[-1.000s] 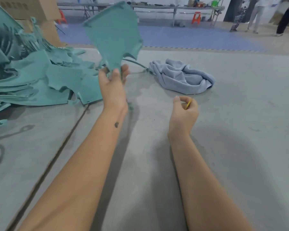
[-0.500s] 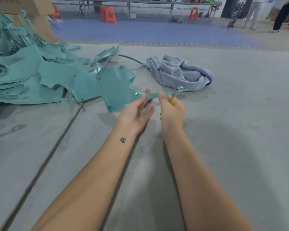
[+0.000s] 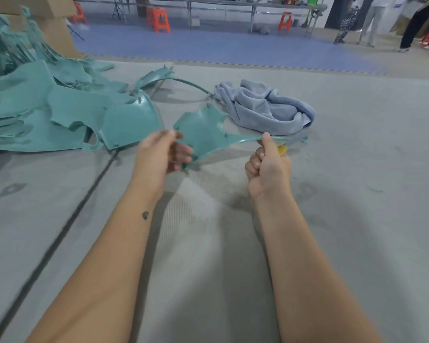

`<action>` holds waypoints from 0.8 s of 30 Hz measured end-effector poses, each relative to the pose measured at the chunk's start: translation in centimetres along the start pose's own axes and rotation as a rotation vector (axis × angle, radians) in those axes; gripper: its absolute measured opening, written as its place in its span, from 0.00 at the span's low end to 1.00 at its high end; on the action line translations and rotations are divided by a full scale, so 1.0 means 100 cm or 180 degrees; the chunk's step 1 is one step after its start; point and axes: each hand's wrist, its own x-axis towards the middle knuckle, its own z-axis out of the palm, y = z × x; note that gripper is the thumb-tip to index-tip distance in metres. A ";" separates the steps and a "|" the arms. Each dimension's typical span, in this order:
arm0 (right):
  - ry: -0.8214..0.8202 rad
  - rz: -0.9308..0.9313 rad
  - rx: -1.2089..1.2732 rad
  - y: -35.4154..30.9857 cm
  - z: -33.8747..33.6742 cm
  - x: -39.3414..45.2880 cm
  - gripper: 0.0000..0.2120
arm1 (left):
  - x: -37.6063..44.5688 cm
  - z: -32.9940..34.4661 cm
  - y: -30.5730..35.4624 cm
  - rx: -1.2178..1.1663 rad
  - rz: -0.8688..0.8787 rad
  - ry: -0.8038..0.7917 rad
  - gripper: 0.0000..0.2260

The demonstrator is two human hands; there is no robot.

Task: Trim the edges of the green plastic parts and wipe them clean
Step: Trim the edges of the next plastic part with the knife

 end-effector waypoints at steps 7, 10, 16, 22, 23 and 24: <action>-0.0336 0.0036 0.0278 -0.001 -0.003 0.002 0.09 | 0.004 -0.004 -0.014 0.0381 0.0467 0.0450 0.21; -0.0429 -0.0034 0.0222 -0.005 -0.003 0.005 0.09 | 0.008 -0.012 -0.008 -0.1304 0.0015 -0.0091 0.21; -0.0797 -0.0021 0.0704 -0.008 -0.005 0.008 0.14 | 0.013 -0.014 -0.005 -0.0505 -0.0678 -0.0332 0.13; -0.0888 0.0118 0.0627 -0.019 -0.014 0.010 0.14 | 0.011 -0.019 -0.004 0.0229 -0.0969 -0.0865 0.08; -0.0959 0.0207 0.0567 -0.018 -0.014 0.009 0.14 | 0.009 -0.018 -0.004 0.0344 -0.1105 -0.1004 0.11; -0.1048 0.0306 0.0472 -0.016 -0.013 0.008 0.14 | 0.008 -0.016 -0.002 0.0456 -0.1219 -0.1121 0.13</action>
